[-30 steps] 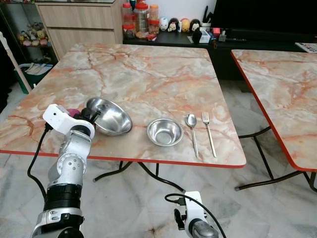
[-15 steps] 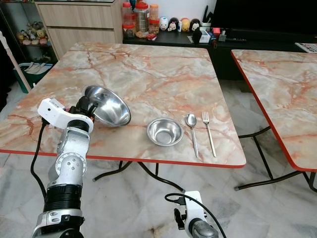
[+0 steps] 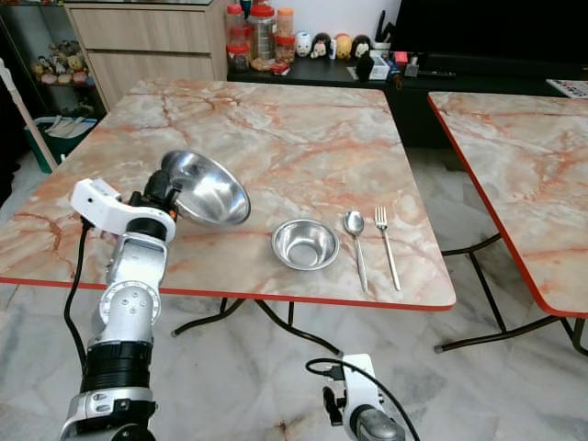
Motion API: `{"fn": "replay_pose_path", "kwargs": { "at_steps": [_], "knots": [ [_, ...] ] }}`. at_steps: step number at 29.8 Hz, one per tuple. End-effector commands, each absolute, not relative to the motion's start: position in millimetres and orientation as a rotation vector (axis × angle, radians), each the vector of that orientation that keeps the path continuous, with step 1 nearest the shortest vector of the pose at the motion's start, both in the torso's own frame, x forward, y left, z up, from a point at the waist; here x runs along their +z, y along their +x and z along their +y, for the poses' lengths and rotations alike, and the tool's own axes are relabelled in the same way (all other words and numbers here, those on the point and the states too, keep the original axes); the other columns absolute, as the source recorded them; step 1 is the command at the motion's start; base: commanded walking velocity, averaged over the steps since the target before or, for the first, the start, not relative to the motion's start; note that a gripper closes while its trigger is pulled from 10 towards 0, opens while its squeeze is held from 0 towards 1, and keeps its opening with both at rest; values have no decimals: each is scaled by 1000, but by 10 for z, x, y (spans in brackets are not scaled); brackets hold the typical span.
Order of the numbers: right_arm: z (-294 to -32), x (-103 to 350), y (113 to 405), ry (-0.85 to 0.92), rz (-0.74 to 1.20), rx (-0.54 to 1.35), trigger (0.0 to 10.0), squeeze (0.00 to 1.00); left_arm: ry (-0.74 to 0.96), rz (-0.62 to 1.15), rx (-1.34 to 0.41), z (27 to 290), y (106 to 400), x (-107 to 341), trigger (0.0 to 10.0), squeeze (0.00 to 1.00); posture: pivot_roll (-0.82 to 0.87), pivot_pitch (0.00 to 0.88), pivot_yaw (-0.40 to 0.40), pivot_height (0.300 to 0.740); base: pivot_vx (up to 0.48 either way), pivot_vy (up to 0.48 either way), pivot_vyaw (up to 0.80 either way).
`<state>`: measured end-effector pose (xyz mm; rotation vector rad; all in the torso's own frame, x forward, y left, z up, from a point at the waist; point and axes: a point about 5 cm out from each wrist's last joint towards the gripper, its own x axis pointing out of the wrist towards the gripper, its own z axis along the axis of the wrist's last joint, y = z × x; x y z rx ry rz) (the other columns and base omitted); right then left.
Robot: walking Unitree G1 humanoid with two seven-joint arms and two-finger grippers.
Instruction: Setting the table
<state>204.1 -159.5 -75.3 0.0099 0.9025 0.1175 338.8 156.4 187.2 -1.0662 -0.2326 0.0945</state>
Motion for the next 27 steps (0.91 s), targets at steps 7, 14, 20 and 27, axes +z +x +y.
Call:
{"fn": "replay_pose_path", "kwargs": {
  "at_steps": [7,14,20,27],
  "knots": [
    [-1601,-732,2076,30,883,99,10000,0,-1194,-268,65,1322,3408,2033,10000,0,34,0,-29,732,0,-262,0],
    [-1621,-720,2093,41,875,85,10000,0,-1209,-273,65,1317,3417,2049,10000,0,26,0,-26,732,0,-446,0],
    [-1650,-730,2073,42,879,74,10000,0,-1216,-283,61,1315,3421,2080,10000,0,26,0,-28,732,0,-464,0],
    [-1652,-733,2066,45,881,73,10000,0,-1233,-301,54,1315,3421,2125,10000,0,24,0,-27,732,0,-464,0]
  ]
}}
